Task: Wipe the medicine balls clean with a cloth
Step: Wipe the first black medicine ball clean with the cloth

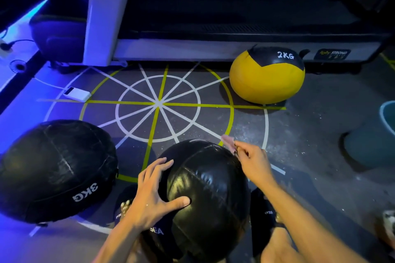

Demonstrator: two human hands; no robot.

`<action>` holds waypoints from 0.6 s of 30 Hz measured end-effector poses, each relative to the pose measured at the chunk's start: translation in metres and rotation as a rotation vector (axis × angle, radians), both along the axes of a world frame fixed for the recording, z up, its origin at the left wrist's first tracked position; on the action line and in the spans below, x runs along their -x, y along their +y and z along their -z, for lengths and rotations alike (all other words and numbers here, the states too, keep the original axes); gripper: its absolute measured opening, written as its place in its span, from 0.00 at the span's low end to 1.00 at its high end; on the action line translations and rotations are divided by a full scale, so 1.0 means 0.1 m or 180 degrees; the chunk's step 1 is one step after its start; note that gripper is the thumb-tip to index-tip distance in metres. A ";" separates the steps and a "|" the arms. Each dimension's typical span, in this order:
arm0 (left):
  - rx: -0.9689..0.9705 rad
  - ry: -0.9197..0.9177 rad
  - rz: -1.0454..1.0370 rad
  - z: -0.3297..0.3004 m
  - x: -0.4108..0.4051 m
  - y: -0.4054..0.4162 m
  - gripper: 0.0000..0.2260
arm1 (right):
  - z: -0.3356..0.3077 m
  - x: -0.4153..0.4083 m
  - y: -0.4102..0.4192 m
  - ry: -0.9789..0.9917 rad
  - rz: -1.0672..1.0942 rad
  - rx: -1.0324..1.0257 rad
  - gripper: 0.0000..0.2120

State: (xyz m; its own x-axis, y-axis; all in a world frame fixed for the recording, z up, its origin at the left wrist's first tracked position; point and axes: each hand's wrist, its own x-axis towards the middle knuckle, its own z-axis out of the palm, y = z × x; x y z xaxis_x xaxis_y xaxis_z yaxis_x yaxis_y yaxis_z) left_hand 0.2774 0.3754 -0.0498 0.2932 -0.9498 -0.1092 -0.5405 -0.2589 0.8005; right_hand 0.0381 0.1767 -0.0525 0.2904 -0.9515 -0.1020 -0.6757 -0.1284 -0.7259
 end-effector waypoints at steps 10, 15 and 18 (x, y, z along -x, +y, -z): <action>-0.0028 0.0055 -0.0026 0.03 -0.06 0.09 0.45 | -0.12 -0.35 0.06 0.0373 -0.0917 0.0631 0.18; -0.0039 0.0151 -0.0057 0.05 -0.07 0.15 0.46 | -0.31 -0.40 0.39 0.0055 -0.1695 0.1056 0.15; -0.0002 0.0110 -0.0022 0.05 -0.03 0.13 0.45 | -0.18 -0.34 0.07 0.0355 -0.1327 0.0786 0.16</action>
